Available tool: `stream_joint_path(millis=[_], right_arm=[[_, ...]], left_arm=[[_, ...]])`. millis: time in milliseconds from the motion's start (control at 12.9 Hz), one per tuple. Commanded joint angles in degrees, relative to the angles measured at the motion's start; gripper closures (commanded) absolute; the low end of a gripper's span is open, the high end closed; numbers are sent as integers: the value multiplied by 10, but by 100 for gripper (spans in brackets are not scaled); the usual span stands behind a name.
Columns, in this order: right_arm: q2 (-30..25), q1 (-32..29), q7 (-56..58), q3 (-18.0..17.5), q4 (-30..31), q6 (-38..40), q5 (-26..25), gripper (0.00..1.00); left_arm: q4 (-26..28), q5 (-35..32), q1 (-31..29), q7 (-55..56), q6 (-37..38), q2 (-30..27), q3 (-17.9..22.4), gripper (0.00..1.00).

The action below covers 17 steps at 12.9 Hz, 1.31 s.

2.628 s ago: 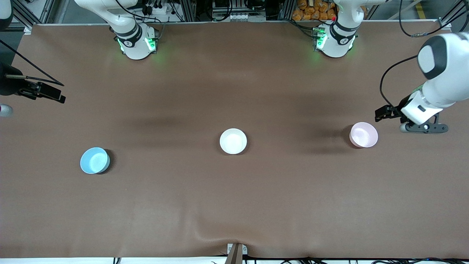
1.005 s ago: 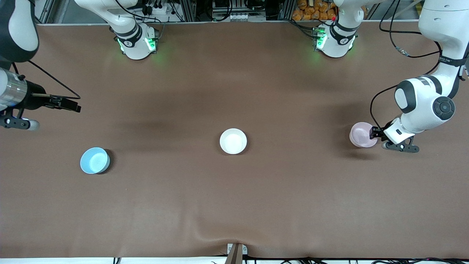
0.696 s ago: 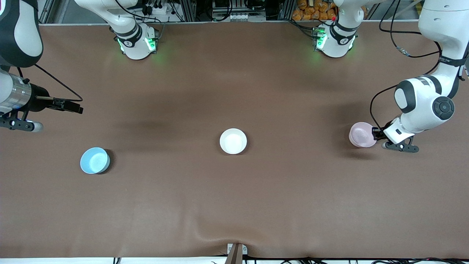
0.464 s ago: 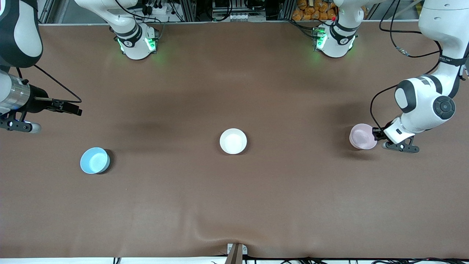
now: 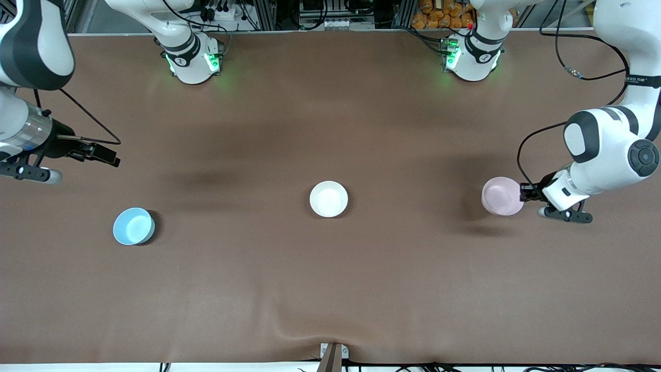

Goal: Stack pink and blue bowls on white bowl
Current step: 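Carry the pink bowl over the white bowl while the right gripper reaches the blue bowl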

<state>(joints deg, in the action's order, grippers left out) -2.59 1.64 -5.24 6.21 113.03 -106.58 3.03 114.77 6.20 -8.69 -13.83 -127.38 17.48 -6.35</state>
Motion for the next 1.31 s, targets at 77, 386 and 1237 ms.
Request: stream_joint_path(millis=[77,386,1237], right_arm=[[-34,-5,4,-6,67,-59,-26,0],[-18,-10,5,-5,139,-187,-39,0],[249,-86,67,-6,78,-427,-43,0]], left_arm=[[-59,9,5,154,60,0,-88,100],[-101,2,86,371,70,7,-147,100],[-247,-16,329,678,-37,192,-131,100]])
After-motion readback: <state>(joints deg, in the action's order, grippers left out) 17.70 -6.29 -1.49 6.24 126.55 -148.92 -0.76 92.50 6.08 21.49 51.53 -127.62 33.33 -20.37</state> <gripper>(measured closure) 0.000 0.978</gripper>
